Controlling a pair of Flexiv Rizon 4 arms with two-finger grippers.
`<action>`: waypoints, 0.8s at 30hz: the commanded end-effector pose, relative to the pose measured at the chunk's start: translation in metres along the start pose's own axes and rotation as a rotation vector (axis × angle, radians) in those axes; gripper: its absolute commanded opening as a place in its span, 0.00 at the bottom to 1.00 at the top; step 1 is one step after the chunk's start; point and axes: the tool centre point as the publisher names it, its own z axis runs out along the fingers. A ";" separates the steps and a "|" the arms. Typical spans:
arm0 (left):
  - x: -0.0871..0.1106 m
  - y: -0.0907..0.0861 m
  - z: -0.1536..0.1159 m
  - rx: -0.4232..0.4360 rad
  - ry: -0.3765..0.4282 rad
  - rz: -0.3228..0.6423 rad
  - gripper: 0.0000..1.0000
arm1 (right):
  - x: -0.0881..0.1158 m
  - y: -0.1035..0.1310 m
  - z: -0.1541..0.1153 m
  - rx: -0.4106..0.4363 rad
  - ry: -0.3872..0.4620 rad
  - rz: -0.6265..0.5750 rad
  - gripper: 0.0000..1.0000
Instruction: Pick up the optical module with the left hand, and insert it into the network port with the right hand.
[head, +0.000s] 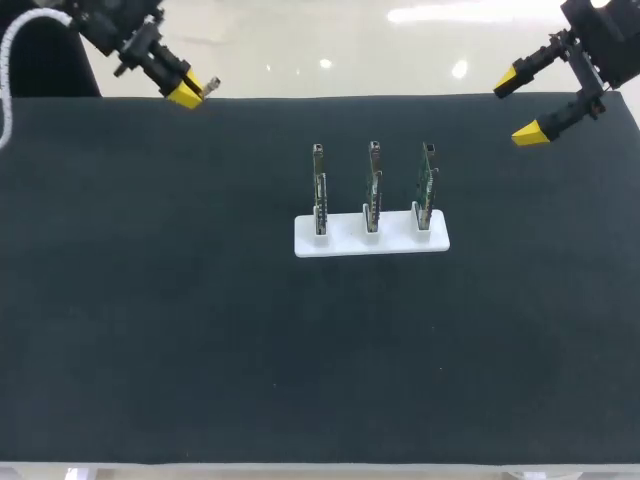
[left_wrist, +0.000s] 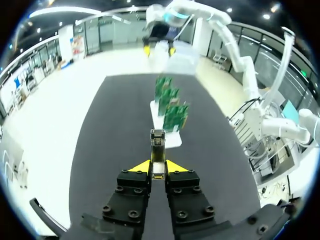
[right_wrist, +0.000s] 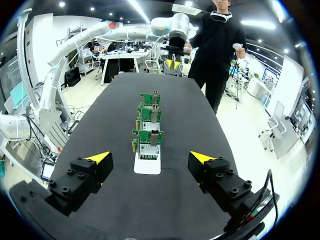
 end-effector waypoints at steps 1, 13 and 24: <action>-0.003 -0.030 -0.003 -0.083 -0.143 0.016 0.00 | 0.000 0.000 0.000 0.000 0.000 0.000 1.00; -0.007 -0.032 -0.005 -0.088 -0.173 0.019 0.00 | 0.000 0.000 0.000 0.000 0.000 0.000 1.00; -0.010 -0.035 -0.004 -0.088 -0.288 0.048 0.00 | 0.000 0.000 0.000 0.000 0.000 0.000 1.00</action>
